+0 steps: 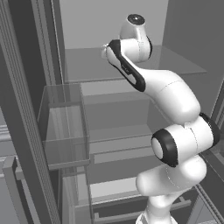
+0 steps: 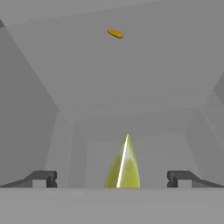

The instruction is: Grab a lemon wedge from the fridge and one ice cube from the ice bowl, and put them in the glass of lemonade.

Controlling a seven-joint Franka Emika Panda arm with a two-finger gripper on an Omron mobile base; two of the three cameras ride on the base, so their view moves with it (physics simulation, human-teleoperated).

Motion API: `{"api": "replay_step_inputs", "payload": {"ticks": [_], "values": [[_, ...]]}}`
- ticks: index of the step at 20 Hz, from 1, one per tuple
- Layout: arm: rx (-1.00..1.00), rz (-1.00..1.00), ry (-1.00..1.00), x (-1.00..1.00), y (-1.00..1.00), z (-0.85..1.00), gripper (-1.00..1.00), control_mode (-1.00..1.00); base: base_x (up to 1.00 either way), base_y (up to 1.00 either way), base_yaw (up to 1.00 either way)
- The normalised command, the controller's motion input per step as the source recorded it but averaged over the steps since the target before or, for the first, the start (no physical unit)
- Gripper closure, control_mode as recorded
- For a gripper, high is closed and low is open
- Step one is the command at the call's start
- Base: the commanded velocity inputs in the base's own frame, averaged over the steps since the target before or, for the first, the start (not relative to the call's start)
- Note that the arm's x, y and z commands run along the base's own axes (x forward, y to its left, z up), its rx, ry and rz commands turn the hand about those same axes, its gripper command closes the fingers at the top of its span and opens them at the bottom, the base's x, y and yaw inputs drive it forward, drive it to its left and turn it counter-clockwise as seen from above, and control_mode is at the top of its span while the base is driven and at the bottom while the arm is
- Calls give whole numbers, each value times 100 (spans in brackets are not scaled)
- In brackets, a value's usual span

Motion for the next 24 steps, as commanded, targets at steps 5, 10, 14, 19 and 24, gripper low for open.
{"api": "replay_step_inputs", "payload": {"ticks": [5,10,14,19,24], "values": [[0,0,2,-20,-14,-5,-100,-100,0,0,0],[0,0,0,4,-3,-10,-100,-100,0,0,0],[0,0,0,0,0,-31,-100,-100,0,0,0],[0,0,0,-3,0,-35,-100,-100,0,0,0],[0,0,0,0,0,-47,-100,-100,0,0,0]]}}
